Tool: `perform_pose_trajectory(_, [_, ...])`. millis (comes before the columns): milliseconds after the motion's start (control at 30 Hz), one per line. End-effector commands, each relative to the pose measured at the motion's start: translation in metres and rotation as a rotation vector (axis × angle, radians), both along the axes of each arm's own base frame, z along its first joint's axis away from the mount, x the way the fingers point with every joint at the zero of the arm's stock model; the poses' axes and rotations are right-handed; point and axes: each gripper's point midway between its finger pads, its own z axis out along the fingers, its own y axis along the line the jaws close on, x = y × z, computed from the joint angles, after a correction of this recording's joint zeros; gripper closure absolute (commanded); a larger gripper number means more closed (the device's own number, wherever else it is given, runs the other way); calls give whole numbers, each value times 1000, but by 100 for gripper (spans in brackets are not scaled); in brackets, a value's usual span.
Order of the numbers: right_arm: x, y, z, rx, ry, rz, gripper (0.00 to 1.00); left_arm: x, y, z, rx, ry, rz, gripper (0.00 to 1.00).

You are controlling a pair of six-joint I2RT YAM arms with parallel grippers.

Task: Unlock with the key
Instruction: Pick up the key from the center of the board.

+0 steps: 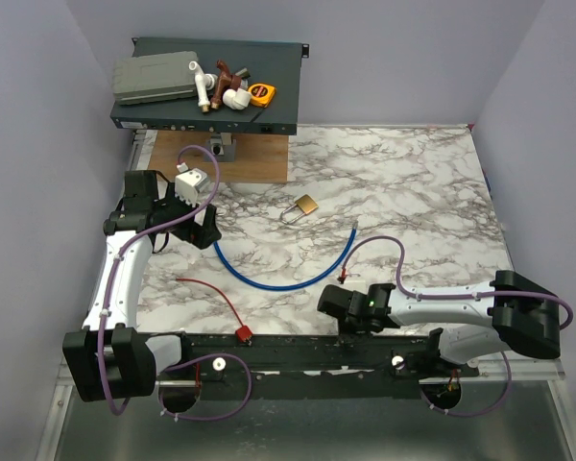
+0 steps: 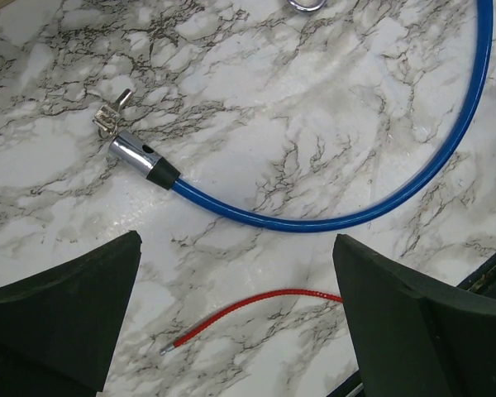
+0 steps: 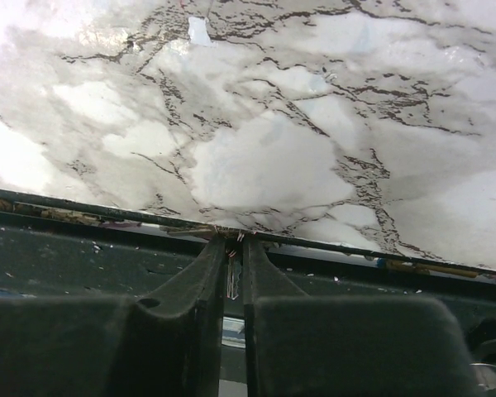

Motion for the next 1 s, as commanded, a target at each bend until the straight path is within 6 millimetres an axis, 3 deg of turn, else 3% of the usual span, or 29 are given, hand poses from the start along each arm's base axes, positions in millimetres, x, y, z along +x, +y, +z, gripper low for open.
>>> perform_pose_trajectory(0, [1, -1, -2, -3, -10, -9, 91, 1, 2, 12, 25, -43, -9, 2])
perform_pose_trajectory(133, [0, -1, -2, 0, -8, -9, 99, -1, 3, 10, 32, -43, -11, 2])
perform_pose_trajectory(467, [3, -1, 11, 30, -37, 9, 99, -1, 1, 10, 24, -40, -17, 2])
perform_pose_trajectory(767, [27, 20, 52, 88, -163, 70, 99, 1, -4, 14, -3, -17, -39, 2])
perform_pose_trajectory(967, [65, 37, 90, 78, -274, 96, 99, -1, -17, 26, -60, -11, -83, 2])
